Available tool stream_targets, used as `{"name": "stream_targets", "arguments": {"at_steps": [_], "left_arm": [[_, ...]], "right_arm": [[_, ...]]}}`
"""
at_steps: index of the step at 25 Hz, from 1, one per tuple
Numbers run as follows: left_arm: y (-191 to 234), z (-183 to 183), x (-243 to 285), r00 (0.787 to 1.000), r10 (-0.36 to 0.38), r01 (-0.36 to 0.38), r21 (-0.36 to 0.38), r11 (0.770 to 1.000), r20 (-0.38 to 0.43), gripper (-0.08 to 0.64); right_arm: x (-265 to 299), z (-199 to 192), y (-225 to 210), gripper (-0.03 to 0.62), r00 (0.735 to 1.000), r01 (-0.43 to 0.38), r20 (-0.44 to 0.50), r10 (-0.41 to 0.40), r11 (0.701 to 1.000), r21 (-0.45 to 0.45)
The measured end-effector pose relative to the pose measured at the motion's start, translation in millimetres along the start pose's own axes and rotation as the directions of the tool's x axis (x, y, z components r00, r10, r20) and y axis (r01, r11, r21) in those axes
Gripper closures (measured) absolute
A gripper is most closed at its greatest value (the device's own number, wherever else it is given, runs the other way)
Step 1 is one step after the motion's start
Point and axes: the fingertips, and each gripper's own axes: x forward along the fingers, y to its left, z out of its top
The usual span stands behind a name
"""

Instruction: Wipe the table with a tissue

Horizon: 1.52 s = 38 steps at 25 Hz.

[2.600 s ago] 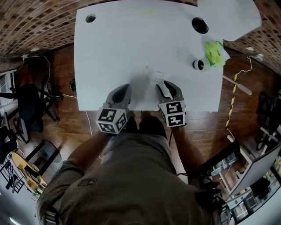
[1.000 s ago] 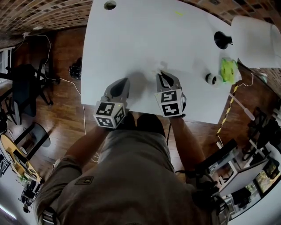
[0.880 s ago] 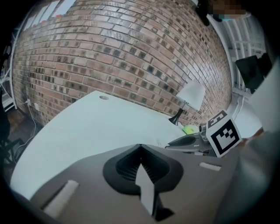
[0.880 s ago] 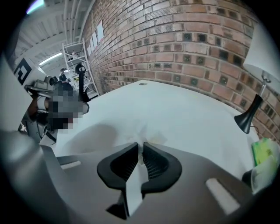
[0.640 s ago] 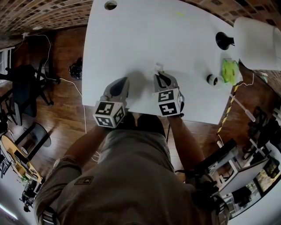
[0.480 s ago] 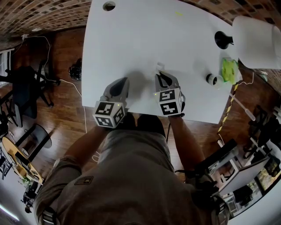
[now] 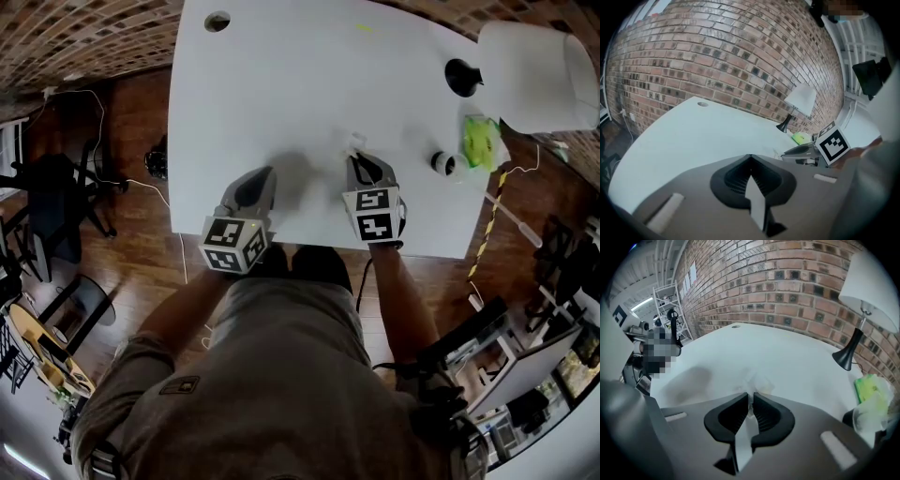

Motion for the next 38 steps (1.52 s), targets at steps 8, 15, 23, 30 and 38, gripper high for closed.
{"name": "stream_targets", "arguments": {"at_steps": [8, 15, 23, 30, 38], "left_arm": [[-7, 3, 4, 1.0, -0.008, 0.008, 0.014, 1.0, 0.001, 0.558], [2, 7, -6, 1.0, 0.011, -0.011, 0.011, 1.0, 0.015, 0.558], [19, 7, -21, 0.999, 0.04, -0.04, -0.001, 0.999, 0.025, 0.558], [11, 9, -19, 1.0, 0.014, -0.014, 0.015, 1.0, 0.025, 0.558], [-21, 5, -6, 0.999, -0.052, 0.052, 0.06, 0.997, 0.004, 0.558]], "right_arm": [[-8, -14, -28, 0.546, 0.998, 0.06, -0.015, -0.059, 0.997, 0.049], [4, 1, -9, 0.546, 0.999, 0.031, -0.006, -0.031, 0.999, 0.025], [18, 17, 69, 0.546, 0.994, -0.105, 0.006, 0.106, 0.991, -0.08], [10, 6, 75, 0.546, 0.993, -0.121, -0.009, 0.121, 0.99, -0.078], [-15, -34, 39, 0.546, 0.998, -0.048, -0.03, 0.048, 0.999, -0.01]]}}
